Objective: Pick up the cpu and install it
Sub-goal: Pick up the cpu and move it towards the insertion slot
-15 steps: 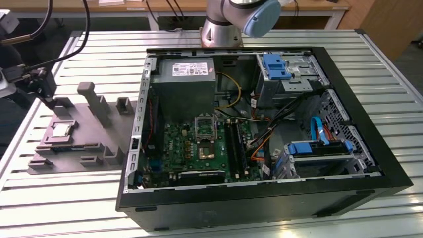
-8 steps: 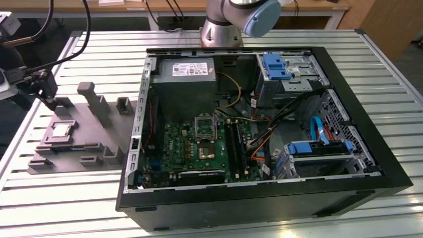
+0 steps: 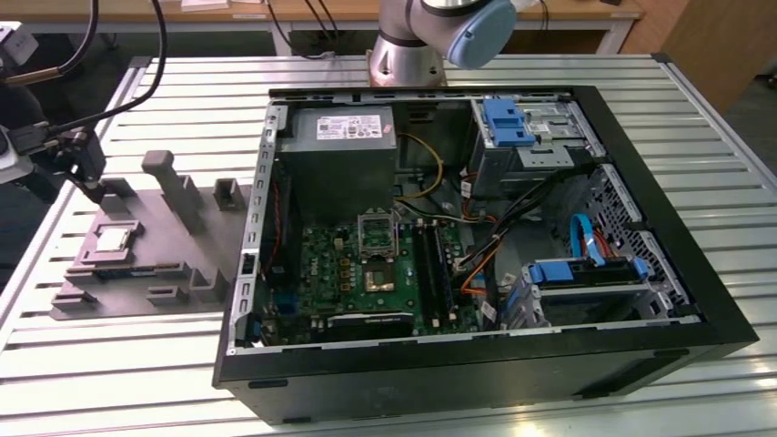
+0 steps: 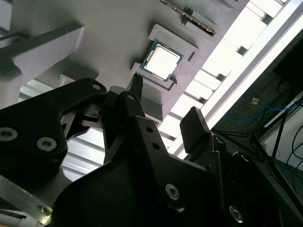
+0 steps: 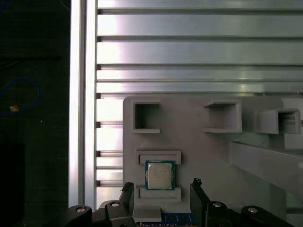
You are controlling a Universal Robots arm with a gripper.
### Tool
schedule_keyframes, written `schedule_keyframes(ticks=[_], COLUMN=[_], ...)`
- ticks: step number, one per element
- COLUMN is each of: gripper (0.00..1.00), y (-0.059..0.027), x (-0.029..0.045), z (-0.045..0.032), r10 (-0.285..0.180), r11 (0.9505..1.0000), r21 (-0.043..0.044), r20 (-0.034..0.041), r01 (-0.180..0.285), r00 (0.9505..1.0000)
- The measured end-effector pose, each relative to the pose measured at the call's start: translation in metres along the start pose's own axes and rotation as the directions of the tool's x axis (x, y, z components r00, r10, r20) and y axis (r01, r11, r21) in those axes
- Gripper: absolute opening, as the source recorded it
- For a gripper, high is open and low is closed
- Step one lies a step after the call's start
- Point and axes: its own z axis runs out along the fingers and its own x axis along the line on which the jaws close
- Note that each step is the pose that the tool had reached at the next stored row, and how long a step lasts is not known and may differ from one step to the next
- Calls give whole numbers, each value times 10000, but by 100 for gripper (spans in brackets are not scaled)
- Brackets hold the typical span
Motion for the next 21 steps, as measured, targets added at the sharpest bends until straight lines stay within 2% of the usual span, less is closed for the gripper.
schedule_keyframes(ticks=[6,11,15,18,21], gripper=[59,59,59,59,59], y=[-1,-16,-38,-40,-42], x=[0,0,-1,-52,-58], z=[16,96,168,221,278], r10=[0,-4,-24,-25,-79], r11=[10000,10000,10000,10000,10000], r21=[-2,2,2,2,1], r20=[1,-52,-63,-64,-64], r01=[0,4,24,25,79], r00=[10000,10000,10000,10000,9999])
